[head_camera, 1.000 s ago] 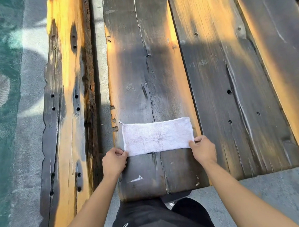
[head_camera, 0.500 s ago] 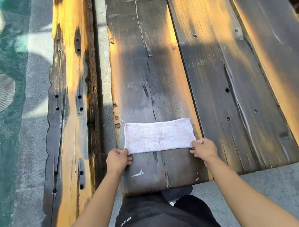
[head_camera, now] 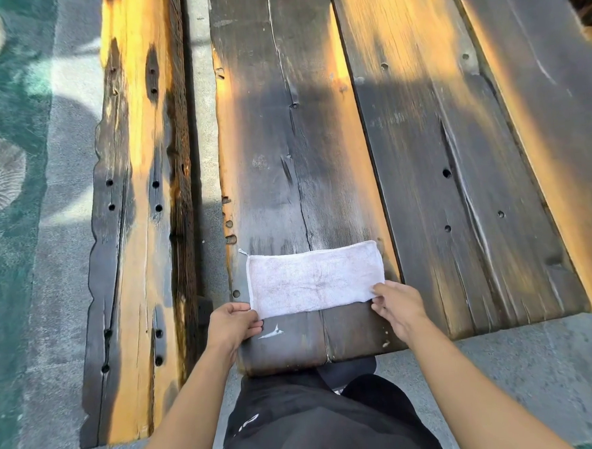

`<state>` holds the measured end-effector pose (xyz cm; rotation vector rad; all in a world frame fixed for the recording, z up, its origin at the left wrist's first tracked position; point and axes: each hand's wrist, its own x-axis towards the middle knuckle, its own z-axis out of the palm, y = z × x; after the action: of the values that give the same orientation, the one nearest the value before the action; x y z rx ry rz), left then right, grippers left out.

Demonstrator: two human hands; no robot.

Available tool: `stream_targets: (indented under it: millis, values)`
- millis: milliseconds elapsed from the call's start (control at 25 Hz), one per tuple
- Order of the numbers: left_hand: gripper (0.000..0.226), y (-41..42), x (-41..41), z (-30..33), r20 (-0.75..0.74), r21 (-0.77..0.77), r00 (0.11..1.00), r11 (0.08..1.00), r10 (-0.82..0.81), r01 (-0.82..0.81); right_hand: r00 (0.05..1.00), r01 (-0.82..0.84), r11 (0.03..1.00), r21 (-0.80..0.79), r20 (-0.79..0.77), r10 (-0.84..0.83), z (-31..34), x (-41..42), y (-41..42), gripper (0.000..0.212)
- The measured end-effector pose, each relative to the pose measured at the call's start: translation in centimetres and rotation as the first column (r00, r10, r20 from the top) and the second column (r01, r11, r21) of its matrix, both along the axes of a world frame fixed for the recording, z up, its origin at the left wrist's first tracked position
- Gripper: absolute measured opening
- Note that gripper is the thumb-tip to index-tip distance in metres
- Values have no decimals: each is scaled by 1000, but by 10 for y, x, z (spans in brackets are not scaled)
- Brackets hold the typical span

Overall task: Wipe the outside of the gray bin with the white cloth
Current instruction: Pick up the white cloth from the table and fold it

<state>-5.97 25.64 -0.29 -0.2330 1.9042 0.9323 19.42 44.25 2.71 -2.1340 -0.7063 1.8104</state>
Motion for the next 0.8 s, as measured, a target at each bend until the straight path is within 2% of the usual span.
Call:
stream_targets:
  millis: [80,160,320,440,560,600,680,760,800]
  values:
    - [10,0,-1,1,14,18,1000,1000,3,-3,992,-14,1000,23,-123,16,9,-14,-4,22]
    - [15,-1,-4,0,34,27,999,1000,-3,2,979,-58,996,71,-192,71,17,-34,-9,39]
    - [19,-1,-9,1,45,22,996,997,-74,73,948,-187,974,128,-234,213,25,-74,-25,69]
    - [15,-4,-14,3,-28,15,993,993,-118,118,916,-305,939,161,-219,335,24,-107,-41,71]
    - [12,-7,-25,4,-139,17,988,997,-70,73,870,-415,896,157,-221,442,18,-139,-63,69]
    - [16,-6,-28,5,-102,67,995,997,-19,26,847,-459,874,156,-219,484,17,-147,-70,68]
    - [24,2,-34,10,98,193,991,975,92,-110,792,-553,817,161,-203,576,12,-161,-83,64]
    - [31,11,-41,12,298,253,951,955,77,-157,727,-647,745,162,-163,667,8,-170,-93,62]
    - [34,15,-44,9,339,257,940,958,30,-124,689,-694,702,160,-136,712,7,-172,-96,62]
